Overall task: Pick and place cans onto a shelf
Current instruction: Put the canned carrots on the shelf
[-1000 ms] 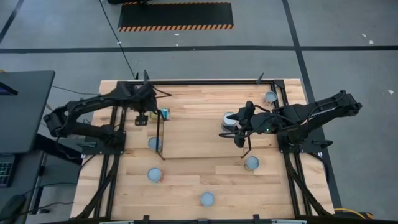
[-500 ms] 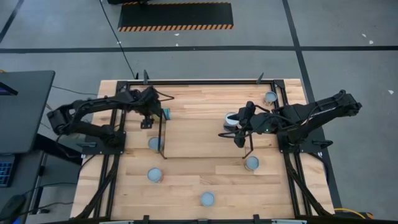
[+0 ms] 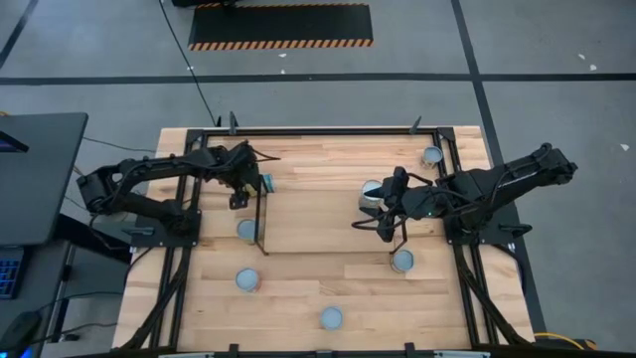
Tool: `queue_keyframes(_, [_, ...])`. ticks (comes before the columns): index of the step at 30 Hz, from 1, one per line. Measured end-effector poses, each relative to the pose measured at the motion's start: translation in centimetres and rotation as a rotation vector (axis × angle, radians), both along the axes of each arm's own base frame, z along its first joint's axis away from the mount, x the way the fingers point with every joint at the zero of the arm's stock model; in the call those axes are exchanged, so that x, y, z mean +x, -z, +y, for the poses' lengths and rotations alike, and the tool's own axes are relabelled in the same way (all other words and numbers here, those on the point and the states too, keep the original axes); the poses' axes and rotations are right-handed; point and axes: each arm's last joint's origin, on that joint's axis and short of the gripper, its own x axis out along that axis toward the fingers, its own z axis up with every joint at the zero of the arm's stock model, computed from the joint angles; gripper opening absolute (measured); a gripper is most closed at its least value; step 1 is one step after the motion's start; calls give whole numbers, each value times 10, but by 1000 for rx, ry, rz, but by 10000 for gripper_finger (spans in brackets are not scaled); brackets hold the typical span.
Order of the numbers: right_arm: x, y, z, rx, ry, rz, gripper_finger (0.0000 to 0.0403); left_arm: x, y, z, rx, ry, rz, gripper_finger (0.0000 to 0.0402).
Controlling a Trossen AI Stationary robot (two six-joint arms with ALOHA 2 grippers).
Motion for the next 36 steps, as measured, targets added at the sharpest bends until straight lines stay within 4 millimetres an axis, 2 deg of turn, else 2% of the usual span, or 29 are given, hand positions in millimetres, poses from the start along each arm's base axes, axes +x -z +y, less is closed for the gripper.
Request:
queue_keyframes(5, [-1, 0, 2, 0, -9, 0, 211, -1, -1, 0, 16, -30, 5, 257])
queue_keyframes(9, [-1, 0, 3, 6, -9, -1, 211, -7, -10, -2, 41, -46, 65, 252])
queue_keyframes(15, [-1, 1, 3, -5, -12, 8, 211, -15, -40, -3, 110, -76, 175, 242])
queue_keyframes(20, [0, -1, 2, -22, -18, -1, 211, -15, -76, -2, 161, -93, 119, 209])
queue_keyframes(22, [1, -1, 1, -21, -12, -5, 211, -16, -83, -2, 176, -92, 98, 194])
queue_keyframes(29, [1, -1, 0, -20, -9, -6, 211, -19, -76, -4, 148, -98, 139, 166])
queue_keyframes(33, [1, -1, 0, -11, -3, -9, 211, -22, -77, 0, 174, -174, 140, 170])
queue_keyframes(36, [1, -1, 0, -11, -3, -9, 211, -26, -77, 5, 166, -245, 136, 188])
